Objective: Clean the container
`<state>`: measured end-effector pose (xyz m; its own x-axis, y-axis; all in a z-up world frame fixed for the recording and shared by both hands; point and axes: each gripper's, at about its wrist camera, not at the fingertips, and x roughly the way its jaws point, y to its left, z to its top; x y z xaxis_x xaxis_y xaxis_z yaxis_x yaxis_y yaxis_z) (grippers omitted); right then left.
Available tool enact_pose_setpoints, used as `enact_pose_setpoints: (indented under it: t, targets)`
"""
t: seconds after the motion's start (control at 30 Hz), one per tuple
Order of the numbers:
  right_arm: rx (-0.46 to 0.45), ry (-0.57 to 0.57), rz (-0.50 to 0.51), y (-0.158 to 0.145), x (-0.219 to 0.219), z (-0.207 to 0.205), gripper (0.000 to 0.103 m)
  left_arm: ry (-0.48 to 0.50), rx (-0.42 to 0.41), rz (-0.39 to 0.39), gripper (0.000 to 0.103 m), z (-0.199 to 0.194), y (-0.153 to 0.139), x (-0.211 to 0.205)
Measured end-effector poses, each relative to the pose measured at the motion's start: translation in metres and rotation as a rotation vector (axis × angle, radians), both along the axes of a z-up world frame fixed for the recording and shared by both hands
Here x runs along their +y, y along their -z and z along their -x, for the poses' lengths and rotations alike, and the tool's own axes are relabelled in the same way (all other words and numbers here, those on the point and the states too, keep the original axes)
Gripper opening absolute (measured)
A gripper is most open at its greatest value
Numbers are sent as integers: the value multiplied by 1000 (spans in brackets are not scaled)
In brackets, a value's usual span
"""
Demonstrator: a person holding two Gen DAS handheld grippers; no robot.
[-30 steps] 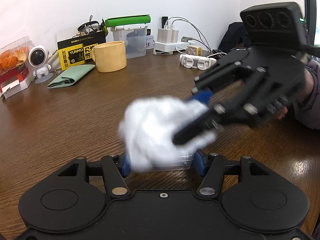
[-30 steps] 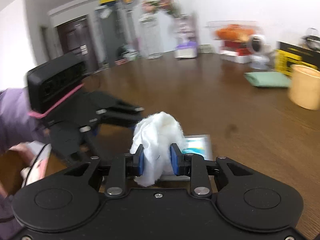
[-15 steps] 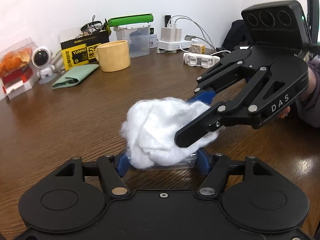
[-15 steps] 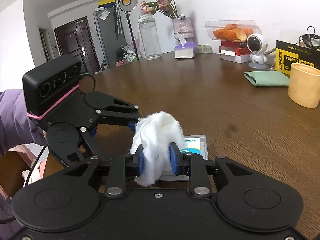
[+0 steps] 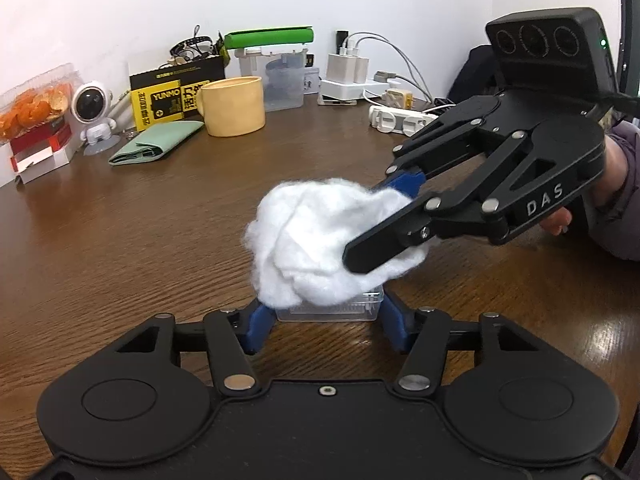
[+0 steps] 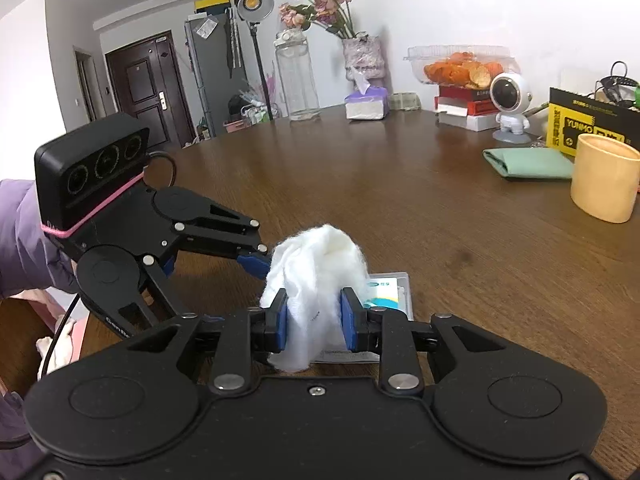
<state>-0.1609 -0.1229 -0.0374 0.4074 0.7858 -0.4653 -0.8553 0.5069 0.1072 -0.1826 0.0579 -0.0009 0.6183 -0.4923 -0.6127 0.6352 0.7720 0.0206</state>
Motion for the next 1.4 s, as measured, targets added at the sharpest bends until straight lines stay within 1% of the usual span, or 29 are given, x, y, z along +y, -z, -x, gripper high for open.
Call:
enact_pose_setpoints:
  t: [0.03,0.1,0.13,0.23,0.3,0.37,0.4,0.47,0.5,0.53,0.6,0.67,0.73,0.8,0.87,0.9,0.97,1.0,1.03,1.07,1.1,1.13,1.23,1.3,1.33,1.4]
  targets:
    - [1,4,-6,-1,-1,0,28,-11,-7,-7,56,0,0,-1]
    - [25,8,-49,-4,-7,-3,28,-35,-37,-36,56,3,-1,-6]
    - [49,5,-77,-5,-11,-5,28,-35,-56,-52,56,6,-1,-8]
    - [168,-44,-188,-7,-22,-14,28,-33,-84,-77,56,9,-1,-13]
    - [217,-63,-210,-4,-24,-19,28,-31,-94,-83,56,11,-1,-13]
    - [260,-70,-205,2,-22,-24,29,-32,-104,-90,57,12,-1,-14]
    - [268,-71,-194,4,-21,-25,29,-32,-112,-97,57,14,-1,-15]
    - [260,-71,-144,6,-16,-24,31,-31,-133,-114,57,17,-1,-18]
    - [234,-74,-115,5,-14,-20,36,-31,-147,-125,57,19,-1,-19]
    - [205,-77,-86,3,-12,-17,48,-29,-165,-140,57,22,0,-22]
    - [122,-91,-31,-7,-13,-5,59,-27,-200,-168,57,27,1,-26]
    - [62,-111,-21,-19,-20,2,59,-26,-221,-185,57,31,2,-28]
    - [19,-68,-53,-25,-28,0,60,-26,-236,-200,57,33,2,-31]
    - [-6,-31,-79,-28,-32,-2,60,-26,-251,-215,57,35,3,-33]
    - [-11,-47,-81,-22,-25,-2,59,-25,-262,-225,57,37,3,-35]
    - [-26,-67,-57,-18,-19,2,57,-25,-268,-230,57,38,4,-35]
    - [-50,-99,-3,-9,-4,7,52,-24,-270,-233,57,38,4,-36]
    - [-58,-98,21,-5,2,9,44,-25,-268,-232,57,38,4,-35]
    - [-67,-95,42,-1,7,11,40,-26,-266,-230,57,37,4,-35]
    - [-69,-81,33,-2,6,10,38,-26,-266,-230,57,37,4,-34]
    - [-71,-68,24,-3,4,9,33,-26,-269,-233,57,37,4,-35]
    - [-73,-51,13,-4,3,7,31,-24,-275,-238,57,38,5,-35]
    - [-78,79,0,-7,-8,-6,31,-19,-290,-252,57,39,6,-38]
    - [-59,106,-20,-6,-12,-11,31,-17,-292,-253,57,39,6,-38]
    - [-51,116,-30,-5,-14,-14,31,-17,-291,-252,57,39,6,-38]
    - [-57,36,-46,-5,-7,-7,31,-16,-290,-251,57,39,6,-38]
